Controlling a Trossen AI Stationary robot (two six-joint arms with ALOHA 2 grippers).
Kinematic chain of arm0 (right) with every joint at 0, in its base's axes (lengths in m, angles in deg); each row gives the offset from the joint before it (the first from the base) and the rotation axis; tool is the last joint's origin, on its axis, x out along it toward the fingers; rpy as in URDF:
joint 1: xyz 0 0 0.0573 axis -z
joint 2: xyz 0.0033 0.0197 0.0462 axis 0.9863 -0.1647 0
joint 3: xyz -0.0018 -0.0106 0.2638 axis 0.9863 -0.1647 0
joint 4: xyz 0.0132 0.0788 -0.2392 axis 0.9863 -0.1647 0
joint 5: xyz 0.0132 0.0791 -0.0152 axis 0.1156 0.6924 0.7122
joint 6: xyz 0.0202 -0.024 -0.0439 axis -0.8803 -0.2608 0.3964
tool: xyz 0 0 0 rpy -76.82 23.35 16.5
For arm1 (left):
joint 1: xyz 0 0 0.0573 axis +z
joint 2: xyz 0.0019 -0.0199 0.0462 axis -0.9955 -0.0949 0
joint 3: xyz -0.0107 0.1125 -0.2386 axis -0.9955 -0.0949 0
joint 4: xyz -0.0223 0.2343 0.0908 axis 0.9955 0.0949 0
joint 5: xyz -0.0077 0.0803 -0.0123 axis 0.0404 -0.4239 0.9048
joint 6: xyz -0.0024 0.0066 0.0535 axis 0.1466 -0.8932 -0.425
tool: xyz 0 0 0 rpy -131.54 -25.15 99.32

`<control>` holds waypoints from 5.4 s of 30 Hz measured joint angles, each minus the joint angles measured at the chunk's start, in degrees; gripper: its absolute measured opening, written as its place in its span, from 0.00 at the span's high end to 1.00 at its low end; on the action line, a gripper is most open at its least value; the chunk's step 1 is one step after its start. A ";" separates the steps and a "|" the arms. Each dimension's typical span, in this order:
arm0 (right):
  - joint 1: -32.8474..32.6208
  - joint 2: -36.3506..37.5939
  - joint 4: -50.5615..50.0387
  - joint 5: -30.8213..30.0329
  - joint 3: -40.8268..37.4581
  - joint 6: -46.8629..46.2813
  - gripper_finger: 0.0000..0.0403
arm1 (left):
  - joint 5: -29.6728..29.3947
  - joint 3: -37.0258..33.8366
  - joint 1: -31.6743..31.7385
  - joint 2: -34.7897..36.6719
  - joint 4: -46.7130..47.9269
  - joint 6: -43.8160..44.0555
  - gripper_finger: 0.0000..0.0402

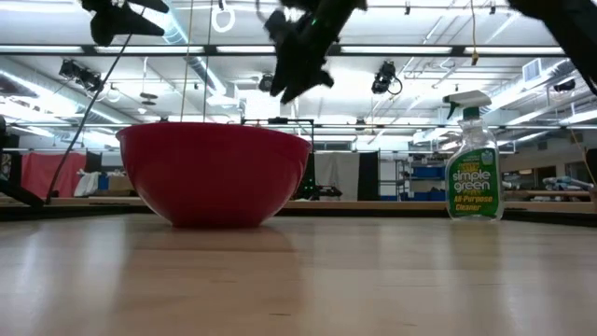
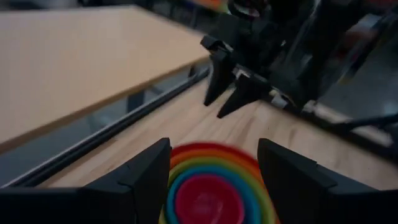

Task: Nest bowls inside each other
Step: Return to Home Position

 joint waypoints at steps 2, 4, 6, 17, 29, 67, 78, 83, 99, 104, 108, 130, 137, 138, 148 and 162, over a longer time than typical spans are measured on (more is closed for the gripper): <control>0.00 3.19 1.65 -1.90 -2.16 0.43 0.58 | 0.02 -2.97 -0.89 2.76 -4.09 -0.31 0.39; 0.02 6.73 5.65 -3.70 -5.89 0.68 0.58 | 0.02 -6.42 -1.44 5.91 -8.16 0.25 0.40; 0.06 10.62 11.47 -4.39 -11.24 -0.42 0.58 | 0.02 -9.76 -1.79 8.69 -10.82 1.40 0.42; -0.02 36.66 55.04 -5.57 -57.01 -17.38 0.58 | -3.19 -24.53 -1.73 23.65 -27.61 8.13 0.54; -0.27 55.89 75.47 -16.23 -89.34 -35.22 0.59 | -3.94 -32.34 -1.69 28.83 -30.08 16.83 0.55; -0.24 69.40 96.75 -13.20 -118.49 -49.65 0.70 | -5.93 -46.87 -1.60 28.27 -38.21 29.49 0.55; 0.22 69.37 94.28 -14.32 -118.49 -38.80 0.70 | -10.30 -46.87 -1.58 24.51 -38.16 14.52 0.55; 0.22 69.36 90.25 -13.32 -118.49 -16.06 0.70 | -10.32 -46.87 -1.58 23.21 -38.14 -11.04 0.55; 0.22 69.31 89.89 -13.25 -118.49 3.70 0.69 | -10.23 -46.89 -1.58 23.23 -38.34 -27.37 0.55; 0.20 69.31 89.89 -13.23 -118.49 3.70 0.69 | -10.22 -46.89 -1.58 23.23 -38.36 -27.38 0.55; 0.22 69.31 89.89 -13.21 -118.49 3.70 0.69 | -10.21 -46.91 -1.58 23.23 -38.38 -27.38 0.55; 0.22 69.31 89.89 -13.21 -118.49 3.68 0.69 | -10.19 -46.91 -1.58 23.23 -38.51 -27.37 0.55; 0.22 69.31 89.91 -13.18 -118.49 3.68 0.69 | -10.19 -46.94 -1.58 23.23 -38.51 -27.34 0.55; 0.21 69.31 89.90 -13.18 -118.49 3.68 0.69 | -10.19 -46.94 -1.58 23.23 -38.51 -27.34 0.55; 0.22 69.31 89.91 -13.19 -118.49 3.68 0.69 | -10.19 -46.94 -1.58 23.23 -38.51 -27.34 0.55; 0.22 69.31 89.90 -13.18 -118.49 3.65 0.69 | -10.18 -46.94 -1.56 23.23 -38.51 -27.34 0.55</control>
